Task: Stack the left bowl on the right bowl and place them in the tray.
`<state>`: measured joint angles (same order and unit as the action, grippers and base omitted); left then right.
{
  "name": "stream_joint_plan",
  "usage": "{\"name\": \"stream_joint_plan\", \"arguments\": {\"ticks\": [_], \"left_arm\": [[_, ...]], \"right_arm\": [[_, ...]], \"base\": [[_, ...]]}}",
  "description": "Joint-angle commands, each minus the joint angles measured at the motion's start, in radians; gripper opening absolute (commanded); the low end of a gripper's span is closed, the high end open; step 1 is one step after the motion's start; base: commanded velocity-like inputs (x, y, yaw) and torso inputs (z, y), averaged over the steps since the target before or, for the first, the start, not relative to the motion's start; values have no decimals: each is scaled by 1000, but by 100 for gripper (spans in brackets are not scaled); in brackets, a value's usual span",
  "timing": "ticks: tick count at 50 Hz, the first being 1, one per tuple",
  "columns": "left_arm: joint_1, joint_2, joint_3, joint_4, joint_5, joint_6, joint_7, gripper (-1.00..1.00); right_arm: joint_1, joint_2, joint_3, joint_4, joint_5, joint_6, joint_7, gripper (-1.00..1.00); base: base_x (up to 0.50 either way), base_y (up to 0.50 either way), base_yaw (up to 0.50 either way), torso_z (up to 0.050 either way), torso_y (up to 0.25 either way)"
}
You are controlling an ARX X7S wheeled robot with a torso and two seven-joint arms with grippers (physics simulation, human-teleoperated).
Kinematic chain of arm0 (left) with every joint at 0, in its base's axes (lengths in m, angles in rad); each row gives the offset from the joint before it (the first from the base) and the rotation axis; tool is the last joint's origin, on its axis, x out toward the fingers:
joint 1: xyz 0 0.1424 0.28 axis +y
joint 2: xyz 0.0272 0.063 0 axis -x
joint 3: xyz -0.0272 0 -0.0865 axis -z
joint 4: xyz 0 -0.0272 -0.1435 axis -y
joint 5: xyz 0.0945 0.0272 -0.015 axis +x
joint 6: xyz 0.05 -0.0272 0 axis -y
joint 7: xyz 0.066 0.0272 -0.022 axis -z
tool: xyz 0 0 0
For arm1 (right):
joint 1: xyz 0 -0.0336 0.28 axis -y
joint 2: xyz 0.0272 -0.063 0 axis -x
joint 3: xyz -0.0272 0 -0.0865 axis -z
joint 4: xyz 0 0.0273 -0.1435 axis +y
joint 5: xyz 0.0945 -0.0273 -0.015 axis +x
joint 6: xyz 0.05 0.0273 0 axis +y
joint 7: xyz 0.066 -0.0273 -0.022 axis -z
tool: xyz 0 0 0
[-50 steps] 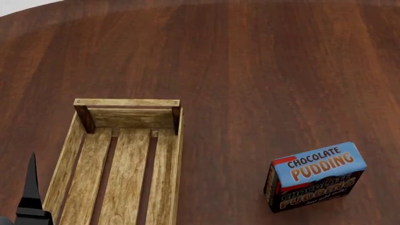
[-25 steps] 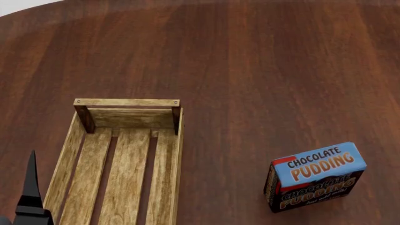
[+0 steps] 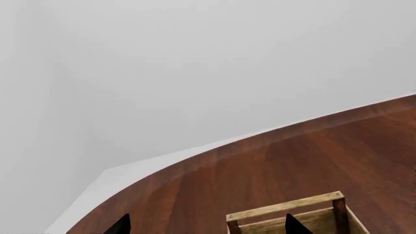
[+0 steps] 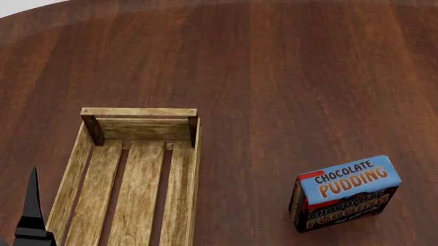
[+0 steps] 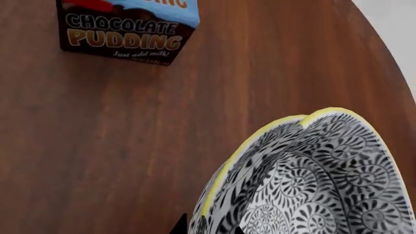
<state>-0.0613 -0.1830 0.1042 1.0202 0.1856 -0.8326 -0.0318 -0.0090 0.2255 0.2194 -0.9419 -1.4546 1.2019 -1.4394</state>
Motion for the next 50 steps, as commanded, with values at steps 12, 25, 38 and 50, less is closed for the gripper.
{"name": "stream_joint_plan", "arguments": {"ticks": [12,25,38,50], "left_arm": [[7,3,-17,-20,-23,25,0,100],[-1,1,-13,-46,-31,34,-6,100],[12,-2,-39,-42,-49,44,-9,100],[26,-6,-43,-56,-60,69,-17,100]], "right_arm": [[144,424,-339,24,-84,358,-131,-100],[407,533,-458,150,81,369,-131,-100],[739,591,-673,293,210,369,-131,-100],[929,593,-811,357,271,369,-131,-100]], "base": [[0,0,0,0,0],[0,0,0,0,0],[0,0,0,0,1],[0,0,0,0,0]]}}
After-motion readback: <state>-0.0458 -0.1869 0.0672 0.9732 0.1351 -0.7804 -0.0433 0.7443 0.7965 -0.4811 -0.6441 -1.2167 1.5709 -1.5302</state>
